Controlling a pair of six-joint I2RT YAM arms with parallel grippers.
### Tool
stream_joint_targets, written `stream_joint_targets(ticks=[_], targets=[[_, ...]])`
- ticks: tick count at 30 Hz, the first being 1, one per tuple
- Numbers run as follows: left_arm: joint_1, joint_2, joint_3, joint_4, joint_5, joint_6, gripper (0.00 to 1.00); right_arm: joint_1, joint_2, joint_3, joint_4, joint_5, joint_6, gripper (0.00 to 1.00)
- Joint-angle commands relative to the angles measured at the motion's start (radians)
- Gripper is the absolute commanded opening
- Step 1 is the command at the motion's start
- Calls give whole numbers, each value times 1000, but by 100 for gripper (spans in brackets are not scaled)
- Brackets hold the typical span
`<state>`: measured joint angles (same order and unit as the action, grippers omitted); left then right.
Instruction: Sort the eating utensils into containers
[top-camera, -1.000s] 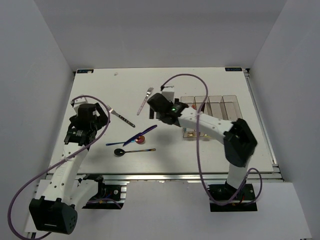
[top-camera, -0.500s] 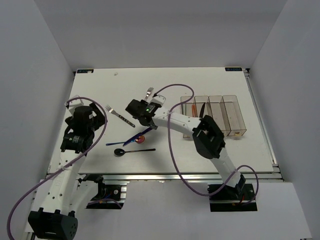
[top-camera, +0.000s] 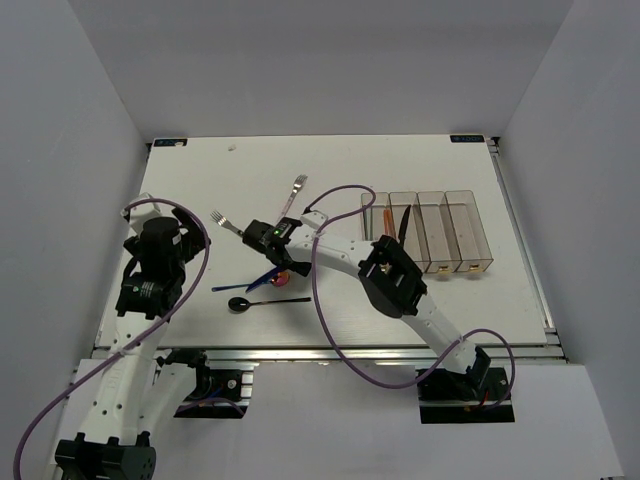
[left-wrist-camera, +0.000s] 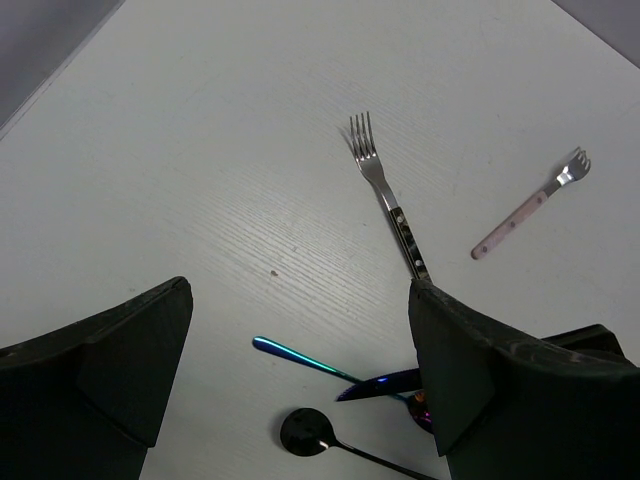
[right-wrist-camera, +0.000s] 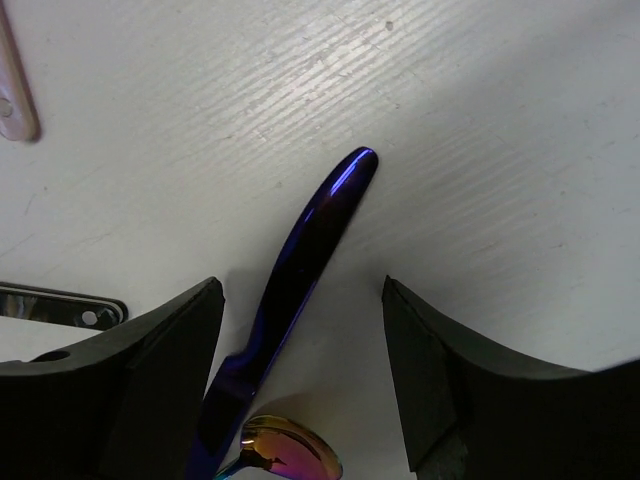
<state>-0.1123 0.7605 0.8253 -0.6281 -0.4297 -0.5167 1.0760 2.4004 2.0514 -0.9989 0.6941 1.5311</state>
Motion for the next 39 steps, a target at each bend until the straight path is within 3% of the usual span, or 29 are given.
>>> stream_joint_targets(ticks=[1,7,19,26,33,39], targets=[[5,-24,-5,-5,-11,-8,98,7,-15,1,-86,45,73,69],[6,-24,-3,-7,-15,-8,98,-4,25,1,-73,15,66,53],[5,-55,-3,-10,-21,-11,98,-41,106,26,-80,-24,-22,41],[5,-64,-2,-12,-27,-11,98,-57,94,-28,-36,-97,-60,46],[5,-47,1,-21,-49,-17,98,-56,62,-125,-1,-220,106,49],[5,-59,0,-28,-84,-28,98,-60,78,-100,-35,-289,190,51]])
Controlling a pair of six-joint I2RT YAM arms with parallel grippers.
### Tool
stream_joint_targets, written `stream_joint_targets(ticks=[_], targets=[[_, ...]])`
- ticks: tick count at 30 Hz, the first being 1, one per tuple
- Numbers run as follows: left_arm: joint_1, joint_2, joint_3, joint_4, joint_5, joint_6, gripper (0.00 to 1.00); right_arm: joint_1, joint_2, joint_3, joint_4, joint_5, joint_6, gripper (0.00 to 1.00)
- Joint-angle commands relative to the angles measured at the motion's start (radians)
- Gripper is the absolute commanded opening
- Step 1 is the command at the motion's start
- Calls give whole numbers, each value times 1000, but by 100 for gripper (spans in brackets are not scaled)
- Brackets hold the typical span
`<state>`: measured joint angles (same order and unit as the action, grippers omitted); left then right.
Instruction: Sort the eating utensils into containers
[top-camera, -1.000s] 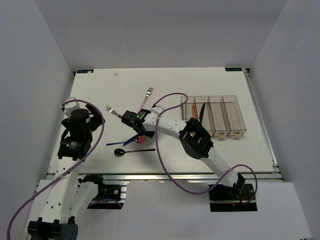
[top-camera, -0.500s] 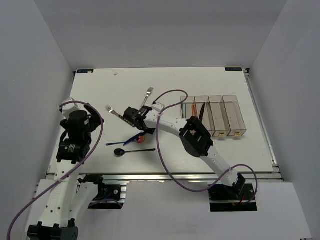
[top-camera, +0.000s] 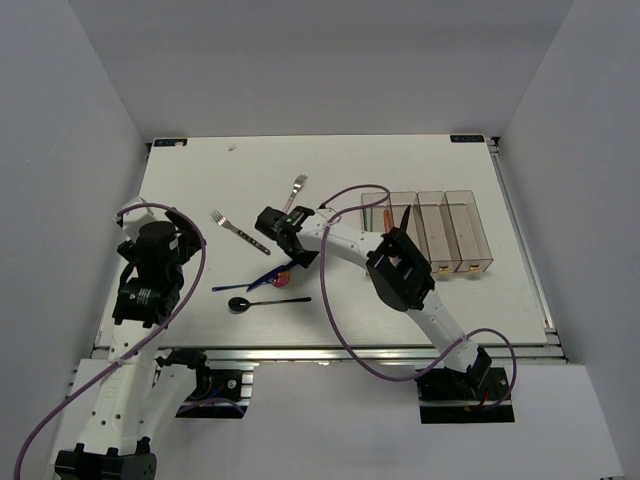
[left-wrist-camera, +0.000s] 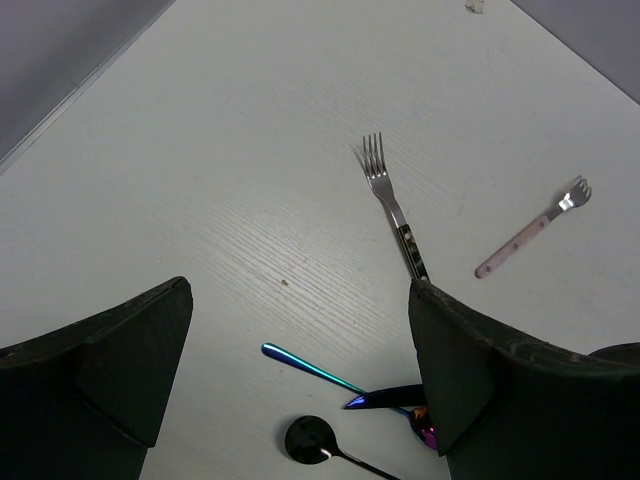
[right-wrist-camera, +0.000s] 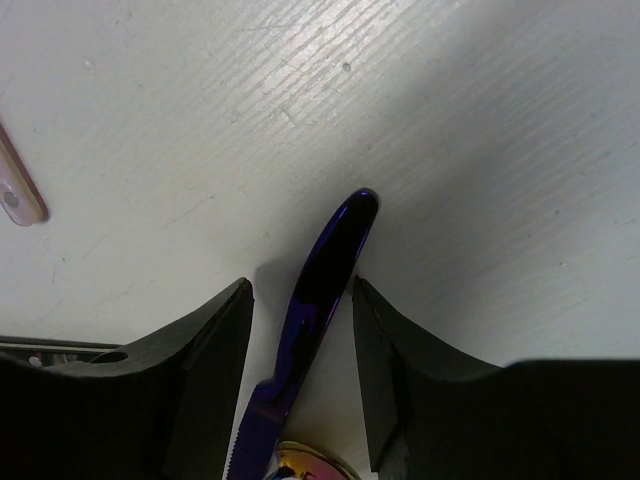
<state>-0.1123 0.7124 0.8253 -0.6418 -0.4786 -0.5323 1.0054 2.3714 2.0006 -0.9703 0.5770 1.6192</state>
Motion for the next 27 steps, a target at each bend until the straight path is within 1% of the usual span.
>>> stream_joint_targets(ticks=[1,2,5,9,13,14,16,17,18,21,23,27], targets=[[5,-10,1,-16,-37,-14,98,10,114,-34,-106,-178,116,51],[5,-8,1,-16,-43,-14,98,12,120,7,-134,-181,145,50],[5,-1,0,-19,-46,-15,98,12,129,50,-177,-189,143,50],[5,5,1,-22,-49,-18,98,16,63,-6,-165,-175,162,50],[5,-2,0,-22,-52,-20,98,19,11,-103,-96,-167,172,51],[5,-4,0,-22,-54,-20,98,18,14,-106,-90,-167,173,51],[5,-7,-2,-25,-63,-23,98,9,54,-60,-129,-173,177,52],[5,-7,0,-27,-63,-23,98,4,101,-28,-178,-177,176,51],[5,-8,1,-27,-66,-24,98,-2,126,45,-195,-192,163,52],[3,-10,0,-29,-69,-26,98,-21,186,121,-251,-207,145,51],[3,-8,0,-29,-68,-25,98,-30,181,107,-236,-210,142,50],[2,-8,-2,-27,-66,-23,98,-47,173,27,-206,-265,159,49]])
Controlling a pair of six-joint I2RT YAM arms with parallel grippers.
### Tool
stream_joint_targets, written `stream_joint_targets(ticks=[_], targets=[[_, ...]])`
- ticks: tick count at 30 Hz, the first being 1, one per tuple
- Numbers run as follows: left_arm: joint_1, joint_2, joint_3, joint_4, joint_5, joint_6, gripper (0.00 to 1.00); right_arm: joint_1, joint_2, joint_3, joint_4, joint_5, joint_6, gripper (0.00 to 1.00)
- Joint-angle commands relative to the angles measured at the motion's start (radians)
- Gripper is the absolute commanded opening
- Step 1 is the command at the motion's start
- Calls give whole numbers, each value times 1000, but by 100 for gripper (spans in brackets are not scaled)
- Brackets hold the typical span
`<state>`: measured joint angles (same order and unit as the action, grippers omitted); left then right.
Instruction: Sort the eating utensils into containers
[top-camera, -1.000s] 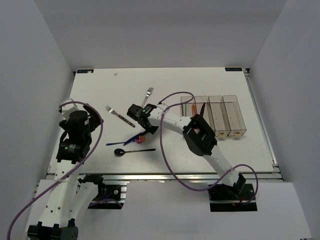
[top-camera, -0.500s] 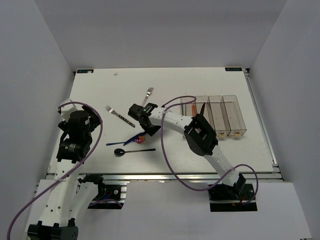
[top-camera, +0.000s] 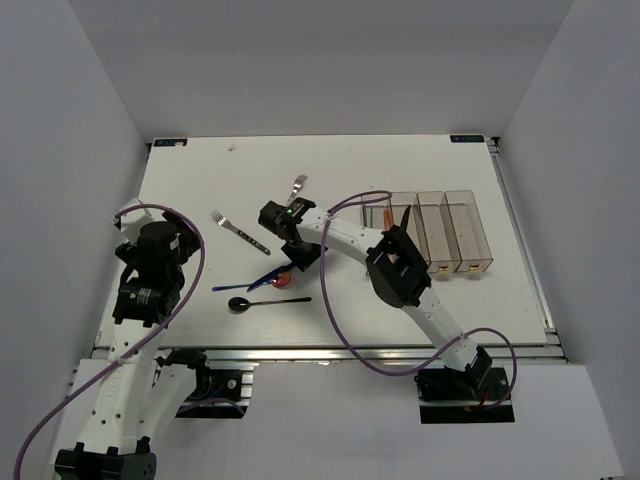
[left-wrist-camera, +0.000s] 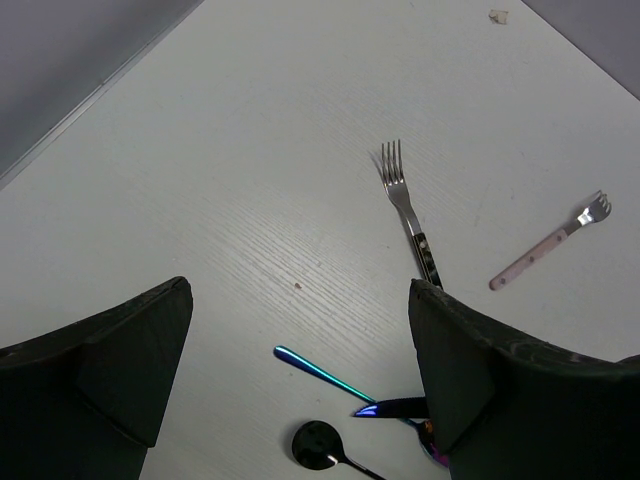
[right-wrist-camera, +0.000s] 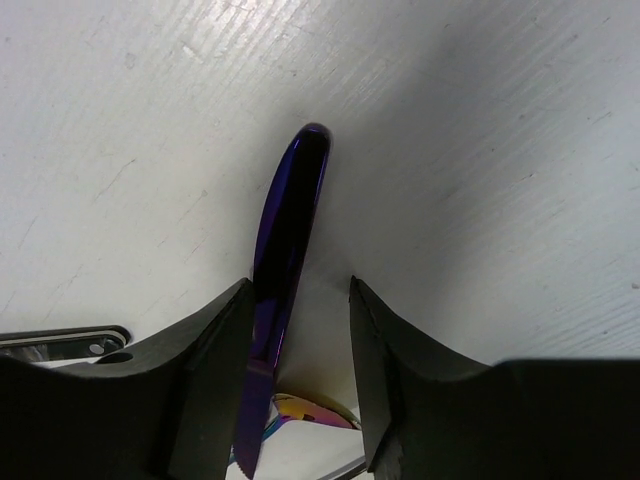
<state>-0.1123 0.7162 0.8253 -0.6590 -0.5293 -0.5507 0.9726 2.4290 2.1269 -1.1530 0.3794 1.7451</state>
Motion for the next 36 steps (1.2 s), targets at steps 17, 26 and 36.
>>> stream_joint_targets(ticks=[17,26,36], targets=[[-6,-26,0,-16,-35,-12,98,-77,194,-30,-67,-166,16,35],[-9,-37,1,-19,-37,-12,98,-77,206,-41,-44,-143,1,1],[-21,-41,1,-19,-41,-11,98,-80,42,-144,268,-91,8,0]])
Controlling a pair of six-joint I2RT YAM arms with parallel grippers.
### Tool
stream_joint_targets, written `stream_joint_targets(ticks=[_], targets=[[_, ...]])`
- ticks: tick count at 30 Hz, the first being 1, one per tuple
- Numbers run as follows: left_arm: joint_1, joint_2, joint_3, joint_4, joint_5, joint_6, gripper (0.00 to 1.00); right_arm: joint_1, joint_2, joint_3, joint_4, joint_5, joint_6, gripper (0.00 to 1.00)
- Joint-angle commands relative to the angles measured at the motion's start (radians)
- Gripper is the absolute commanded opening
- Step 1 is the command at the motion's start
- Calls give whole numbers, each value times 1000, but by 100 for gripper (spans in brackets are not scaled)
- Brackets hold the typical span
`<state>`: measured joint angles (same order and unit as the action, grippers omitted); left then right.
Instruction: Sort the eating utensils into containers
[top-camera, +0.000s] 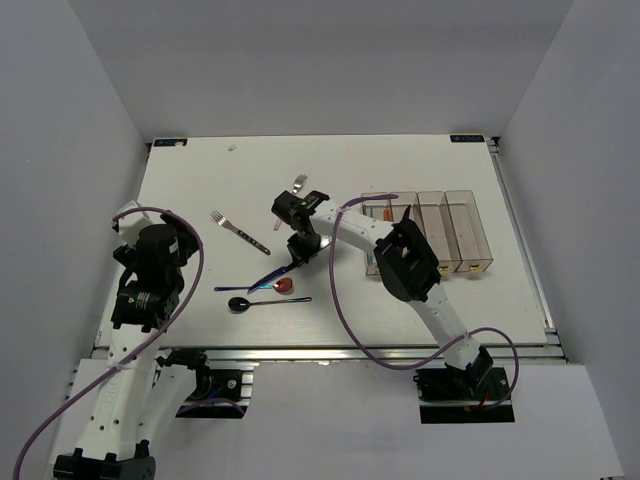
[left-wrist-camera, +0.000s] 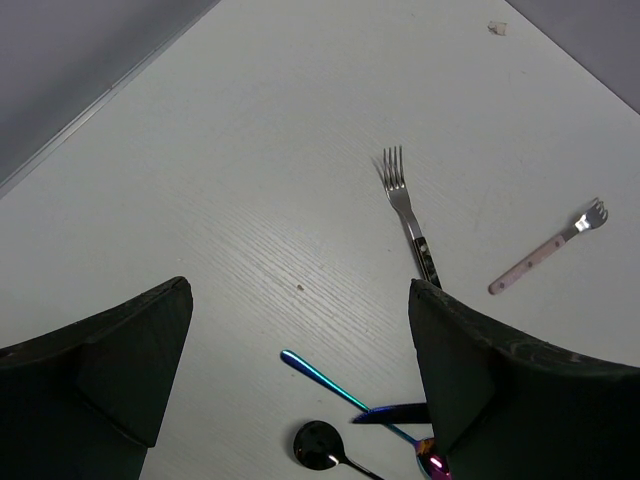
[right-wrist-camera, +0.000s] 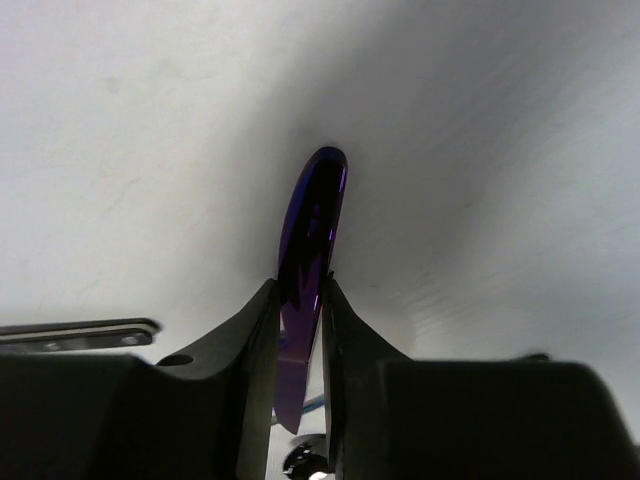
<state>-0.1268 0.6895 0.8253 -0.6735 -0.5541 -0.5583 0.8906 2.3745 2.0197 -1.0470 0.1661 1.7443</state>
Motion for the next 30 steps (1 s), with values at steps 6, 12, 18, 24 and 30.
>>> stream_joint_targets(ticks=[6,12,18,24,30], targets=[[-8,-13,1,-3,-17,-5,98,-7,-1,-93,342,118,-5,0],[-8,-8,1,-5,-17,-5,98,-13,-87,-123,392,122,-23,0],[-8,-8,1,-5,-20,-5,98,-19,-191,-220,438,145,-35,0],[-10,-4,1,-5,-20,-5,98,-21,-325,-338,513,179,-81,0],[-8,1,0,-5,-18,-5,98,-45,-455,-346,513,239,-207,0]])
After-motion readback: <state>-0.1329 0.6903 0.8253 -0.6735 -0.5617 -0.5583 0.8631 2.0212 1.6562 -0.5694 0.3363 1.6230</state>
